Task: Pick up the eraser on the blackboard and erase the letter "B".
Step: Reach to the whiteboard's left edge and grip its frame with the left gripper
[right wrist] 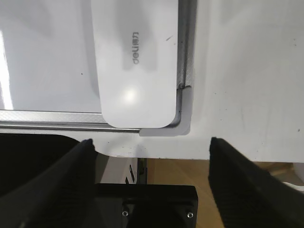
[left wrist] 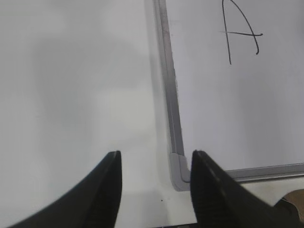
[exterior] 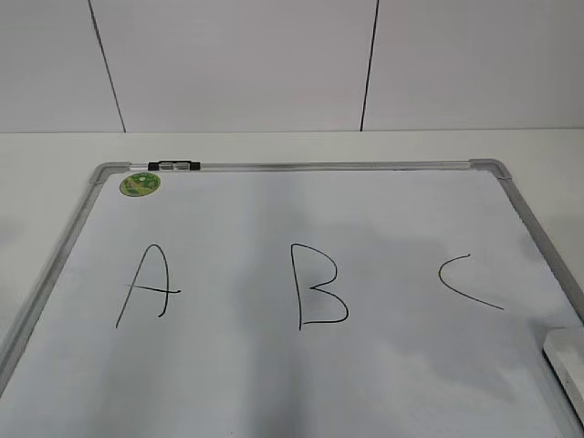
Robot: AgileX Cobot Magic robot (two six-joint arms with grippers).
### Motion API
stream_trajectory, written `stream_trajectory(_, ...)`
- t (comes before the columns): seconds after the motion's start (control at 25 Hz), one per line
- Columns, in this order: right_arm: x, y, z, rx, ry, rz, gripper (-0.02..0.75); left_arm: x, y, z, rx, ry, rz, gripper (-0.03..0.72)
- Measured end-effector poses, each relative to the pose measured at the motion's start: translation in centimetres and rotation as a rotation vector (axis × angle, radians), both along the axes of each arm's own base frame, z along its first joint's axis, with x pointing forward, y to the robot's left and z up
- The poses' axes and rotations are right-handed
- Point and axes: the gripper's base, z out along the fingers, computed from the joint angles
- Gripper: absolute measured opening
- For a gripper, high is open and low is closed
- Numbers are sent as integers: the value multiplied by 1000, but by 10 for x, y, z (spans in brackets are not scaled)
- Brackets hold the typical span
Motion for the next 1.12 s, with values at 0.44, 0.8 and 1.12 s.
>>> stream_trajectory(0.44, 0, 0, 0, 0, 0, 0, 572, 103, -8, -8, -18, 239, 3, 282)
stream_trajectory(0.8, 0, 0, 0, 0, 0, 1, 572, 194, -13, -40, -5, 381, 0, 279)
stream_trajectory(1.12, 0, 0, 0, 0, 0, 1, 572, 247, -15, -89, 1, 457, 7, 278)
